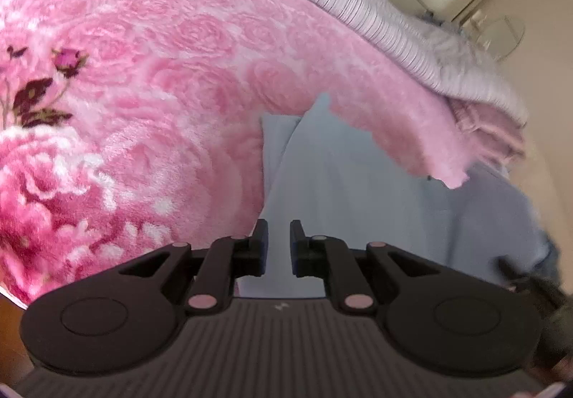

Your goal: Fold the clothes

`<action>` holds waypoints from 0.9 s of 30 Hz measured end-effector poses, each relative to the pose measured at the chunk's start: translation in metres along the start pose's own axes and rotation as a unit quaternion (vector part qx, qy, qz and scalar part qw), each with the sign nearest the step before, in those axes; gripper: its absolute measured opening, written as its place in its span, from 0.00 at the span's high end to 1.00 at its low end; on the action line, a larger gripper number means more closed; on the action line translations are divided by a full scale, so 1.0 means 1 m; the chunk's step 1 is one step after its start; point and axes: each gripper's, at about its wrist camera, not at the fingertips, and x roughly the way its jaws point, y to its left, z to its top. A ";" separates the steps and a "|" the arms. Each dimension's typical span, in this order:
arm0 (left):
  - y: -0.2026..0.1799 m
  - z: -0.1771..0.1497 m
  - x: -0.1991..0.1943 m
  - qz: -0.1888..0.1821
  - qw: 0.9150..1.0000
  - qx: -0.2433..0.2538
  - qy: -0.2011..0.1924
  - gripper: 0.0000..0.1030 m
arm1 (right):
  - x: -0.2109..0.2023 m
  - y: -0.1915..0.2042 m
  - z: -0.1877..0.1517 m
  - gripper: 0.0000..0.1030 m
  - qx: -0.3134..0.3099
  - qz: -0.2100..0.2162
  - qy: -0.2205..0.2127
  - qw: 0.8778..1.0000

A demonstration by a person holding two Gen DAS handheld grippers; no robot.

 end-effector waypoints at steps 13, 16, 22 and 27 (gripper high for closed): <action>0.001 -0.008 0.001 -0.034 0.999 -0.019 0.031 0.91 | 0.026 0.058 -0.011 0.60 -0.090 0.166 0.102 0.977; -0.013 0.001 0.011 -0.058 0.997 -0.002 0.043 0.78 | 0.017 0.012 0.004 0.60 -0.029 0.182 0.119 0.976; -0.035 0.027 0.072 -0.086 0.991 0.010 0.105 0.71 | 0.091 -0.093 0.026 0.59 0.120 0.117 0.245 0.955; -0.049 0.049 0.122 -0.099 0.985 0.015 0.137 0.59 | 0.161 -0.133 0.028 0.59 0.202 0.071 0.324 0.922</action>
